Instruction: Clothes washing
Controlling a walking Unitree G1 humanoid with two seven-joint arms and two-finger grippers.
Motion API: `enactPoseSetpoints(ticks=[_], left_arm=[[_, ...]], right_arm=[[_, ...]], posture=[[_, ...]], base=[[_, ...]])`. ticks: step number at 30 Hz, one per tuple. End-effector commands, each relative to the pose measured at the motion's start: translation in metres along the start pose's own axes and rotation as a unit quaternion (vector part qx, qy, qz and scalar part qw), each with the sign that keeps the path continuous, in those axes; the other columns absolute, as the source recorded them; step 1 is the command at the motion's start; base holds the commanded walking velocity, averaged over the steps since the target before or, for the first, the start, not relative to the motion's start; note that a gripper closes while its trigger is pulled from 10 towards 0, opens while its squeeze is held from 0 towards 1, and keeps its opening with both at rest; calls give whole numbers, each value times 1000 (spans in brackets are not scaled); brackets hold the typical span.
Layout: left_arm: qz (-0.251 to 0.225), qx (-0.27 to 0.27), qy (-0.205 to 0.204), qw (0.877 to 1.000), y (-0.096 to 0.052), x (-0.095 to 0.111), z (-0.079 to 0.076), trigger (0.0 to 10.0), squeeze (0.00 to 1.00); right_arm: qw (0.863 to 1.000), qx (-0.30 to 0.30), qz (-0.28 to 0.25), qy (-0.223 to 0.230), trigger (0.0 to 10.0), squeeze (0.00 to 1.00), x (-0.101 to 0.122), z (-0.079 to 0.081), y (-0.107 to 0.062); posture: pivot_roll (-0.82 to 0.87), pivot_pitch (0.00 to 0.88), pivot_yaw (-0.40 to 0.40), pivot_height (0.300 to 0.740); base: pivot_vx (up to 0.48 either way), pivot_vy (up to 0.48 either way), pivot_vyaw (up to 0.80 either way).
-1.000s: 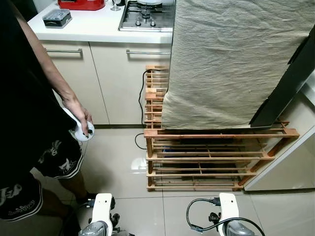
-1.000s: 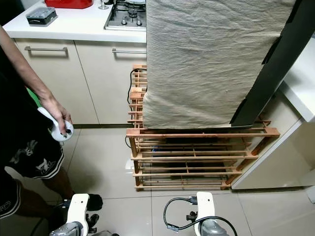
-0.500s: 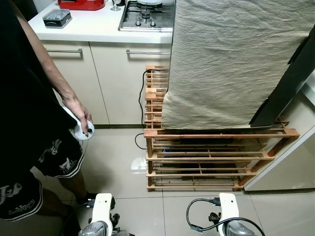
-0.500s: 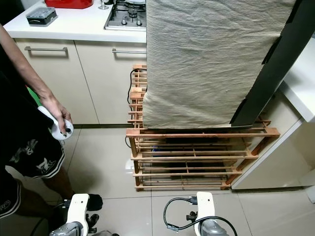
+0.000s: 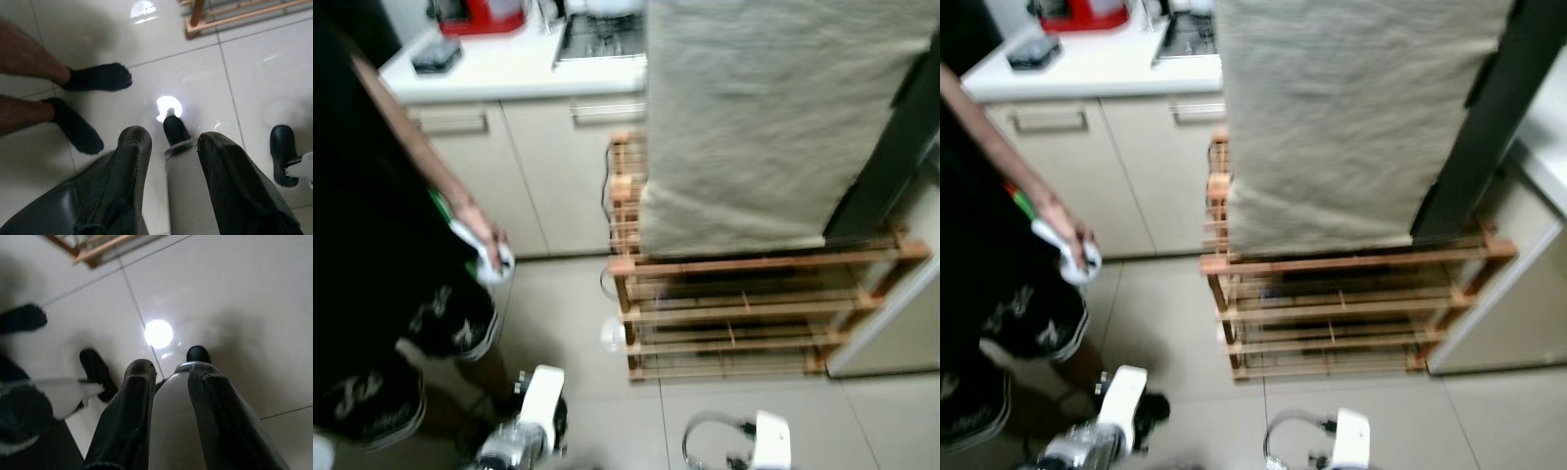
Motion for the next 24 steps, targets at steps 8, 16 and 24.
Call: enactPoseSetpoints(ticks=[8,16,24], left_arm=[[-124,139,-43,982,-18,56,82,10000,0],[-321,128,-37,938,-64,131,120,10000,0],[-447,175,34,877,-127,152,95,10000,0]], right_arm=[[974,64,-212,40,10000,0,96,19,-14],[864,185,-433,-179,10000,0,182,86,-99],[807,277,-493,-170,10000,0,186,113,-157]], posture=[[-140,0,107,740],[-149,0,71,740],[-108,0,-3,740]], base=[[0,0,0],[0,0,0],[0,0,0]])
Point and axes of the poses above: a point about 5 cm out from each wrist's last joint towards the gripper, its own y axis pointing out of the wrist towards the gripper, its own x axis along the axis of the wrist's last joint, z = x × y, the point moved 5 cm from there along y, pointing out of the wrist towards the gripper, and after that the axes turned 15 degrees about y, right-handed, at the moved point
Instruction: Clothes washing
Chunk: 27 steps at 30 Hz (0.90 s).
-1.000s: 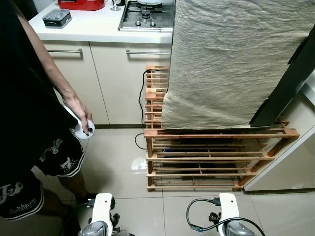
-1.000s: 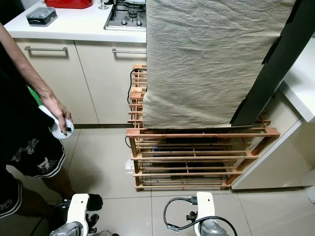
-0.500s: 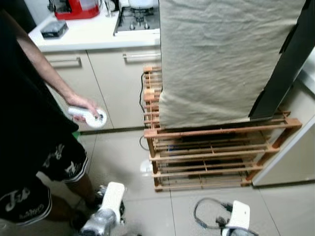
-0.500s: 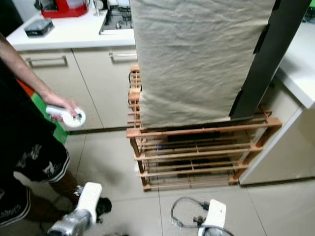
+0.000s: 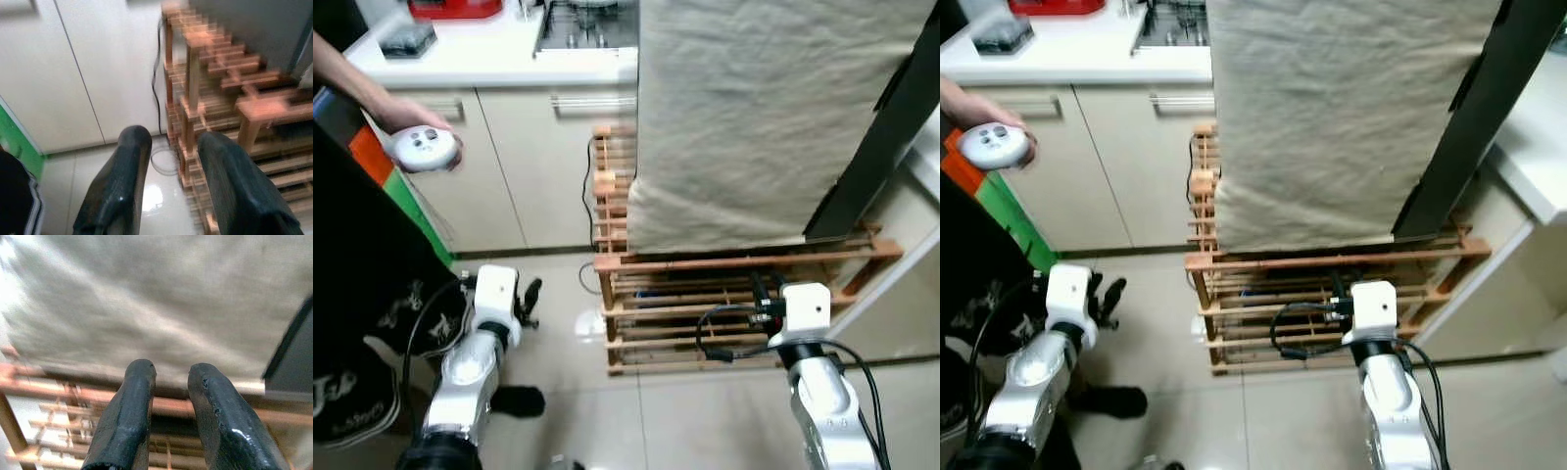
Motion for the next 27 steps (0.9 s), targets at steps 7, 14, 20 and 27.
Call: enactPoseSetpoints(ticks=[7,14,20,27], left_arm=[[-102,-15,-44,994,-21,71,-9,10000,1000],[-122,-41,-25,991,-30,90,-25,10000,1000],[-118,-21,-48,992,-30,99,-24,10000,992],[-91,6,-27,995,-26,97,-22,10000,0]], right_arm=[[996,-4,-20,92,10000,1000,29,12,-17],[997,1,-18,77,10000,1000,34,16,-22],[999,-19,-5,27,10000,1000,35,10,-18],[996,-38,11,82,10000,0,33,5,-15]], posture=[[-71,0,-31,740],[-70,0,-17,740],[-62,0,-35,740],[-56,0,-42,740]], base=[[0,0,0],[0,0,0],[0,0,-283],[0,0,-114]])
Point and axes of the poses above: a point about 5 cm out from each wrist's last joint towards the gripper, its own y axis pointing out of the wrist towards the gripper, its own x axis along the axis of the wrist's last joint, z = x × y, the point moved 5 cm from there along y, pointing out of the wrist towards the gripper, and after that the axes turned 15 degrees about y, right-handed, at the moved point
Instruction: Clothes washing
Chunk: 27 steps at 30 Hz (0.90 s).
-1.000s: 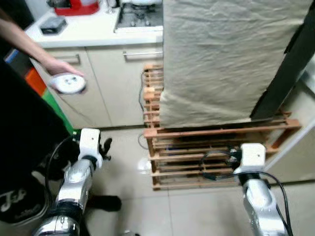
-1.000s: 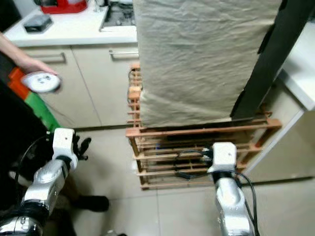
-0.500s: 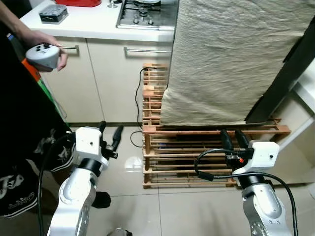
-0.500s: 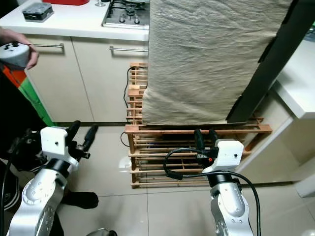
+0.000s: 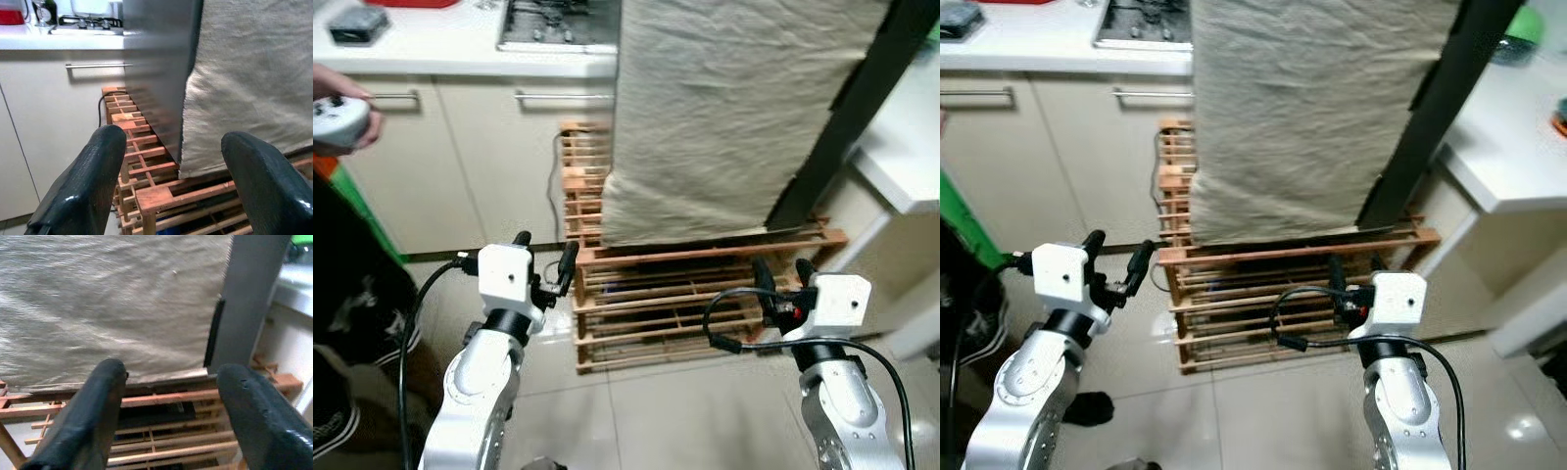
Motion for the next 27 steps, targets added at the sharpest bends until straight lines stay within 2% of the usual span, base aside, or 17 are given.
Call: enactPoseSetpoints(ticks=[1,2,6,7,8,9,10,11,12,13,15,16,17,19,20,24,27], left_arm=[[8,-25,-33,999,0,3,-6,10000,0],[1,-35,-39,999,1,7,-8,10000,0],[-10,-30,-16,999,4,13,-3,10000,0],[-12,-29,-41,999,5,14,-2,10000,0],[-12,-29,-41,999,5,14,-2,10000,0],[-12,-16,-52,998,7,15,1,10000,0],[-16,-4,-47,999,9,16,5,10000,0],[-25,30,-36,999,11,19,11,10000,0],[-25,30,-36,999,11,19,11,10000,0],[-24,24,-22,999,14,21,9,10000,0],[-29,-35,-48,998,12,23,-4,10000,0],[-28,-35,-32,999,11,22,-5,10000,0],[-5,-26,-10,1000,11,16,-6,10000,0],[11,-35,4,999,9,10,-10,10000,0],[5,-69,-17,997,5,10,-18,10000,0],[16,-60,-43,997,4,8,-18,10000,0],[-8,-58,-8,998,6,16,-14,10000,0]], right_arm=[[1000,-2,-5,0,10000,0,4,0,3],[1000,-8,-9,-9,10000,0,4,-1,3],[999,-25,-16,-45,10000,0,6,-3,5],[999,-27,-16,-44,10000,0,7,-3,4],[999,-27,-16,-44,10000,0,7,-3,4],[999,-29,-14,-41,10000,0,7,-3,3],[999,-28,-11,-37,10000,0,6,-3,3],[999,-26,-10,-35,10000,0,7,-3,3],[999,-26,-10,-35,10000,0,7,-3,3],[999,-23,-6,-31,10000,0,6,-3,3],[999,-28,-4,-29,10000,0,5,-4,4],[999,-37,-7,-30,10000,0,5,-7,5],[998,-50,-12,-39,10000,0,6,-10,5],[997,-63,-13,-42,10000,0,5,-14,5],[997,-71,-8,-40,10000,0,4,-16,5],[996,-87,-1,-36,10000,0,1,-19,2],[994,-108,10,-23,10000,0,-4,-23,-1]], posture=[[-58,0,-30,740],[-58,0,-28,740],[-68,0,-15,740],[-70,0,-13,740],[-70,0,-13,740],[-74,0,-16,740],[-75,0,-18,740],[-73,0,-25,740],[-73,0,-25,740],[-71,0,-34,740],[-71,0,-34,740],[-72,0,-37,740],[-72,0,-37,740],[-74,0,-33,740],[-74,0,-33,740],[-76,0,-26,740],[-78,0,-20,740]], base=[[0,0,0],[0,0,-800],[0,0,-800],[0,0,-800],[0,0,-800],[0,0,-800],[0,0,-800],[0,0,-800],[0,0,-800],[0,0,-800],[0,0,-800],[0,0,-800],[0,0,-800],[0,0,-800],[0,0,-800],[0,0,-800],[0,0,-800]])
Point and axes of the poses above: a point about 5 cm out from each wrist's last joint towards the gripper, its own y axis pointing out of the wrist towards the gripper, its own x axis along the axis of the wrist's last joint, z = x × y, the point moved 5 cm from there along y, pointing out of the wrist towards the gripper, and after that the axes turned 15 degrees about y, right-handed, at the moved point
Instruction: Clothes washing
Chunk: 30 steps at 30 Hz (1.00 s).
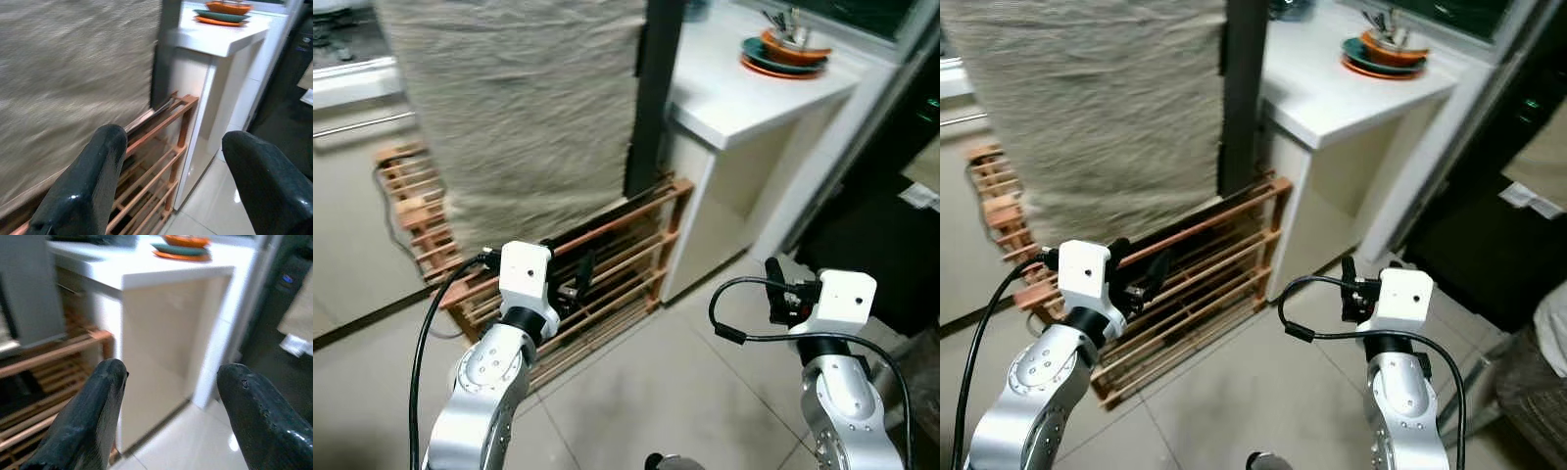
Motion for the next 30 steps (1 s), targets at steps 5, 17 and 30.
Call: enactPoseSetpoints(ticks=[5,17,30], left_arm=[[-27,22,24,999,3,13,11,10000,0],[-15,-2,15,1000,-7,1,1,10000,0],[-6,13,32,999,-10,-5,5,10000,0]], right_arm=[[1000,-12,8,-5,10000,0,-3,-1,-2],[994,92,58,-27,10000,0,-26,31,-11],[982,160,81,-59,10000,0,-34,47,-13]], posture=[[-79,0,-2,740],[-71,0,-3,740],[-53,0,-23,740]], base=[[0,0,-800],[0,0,-328],[0,0,0]])
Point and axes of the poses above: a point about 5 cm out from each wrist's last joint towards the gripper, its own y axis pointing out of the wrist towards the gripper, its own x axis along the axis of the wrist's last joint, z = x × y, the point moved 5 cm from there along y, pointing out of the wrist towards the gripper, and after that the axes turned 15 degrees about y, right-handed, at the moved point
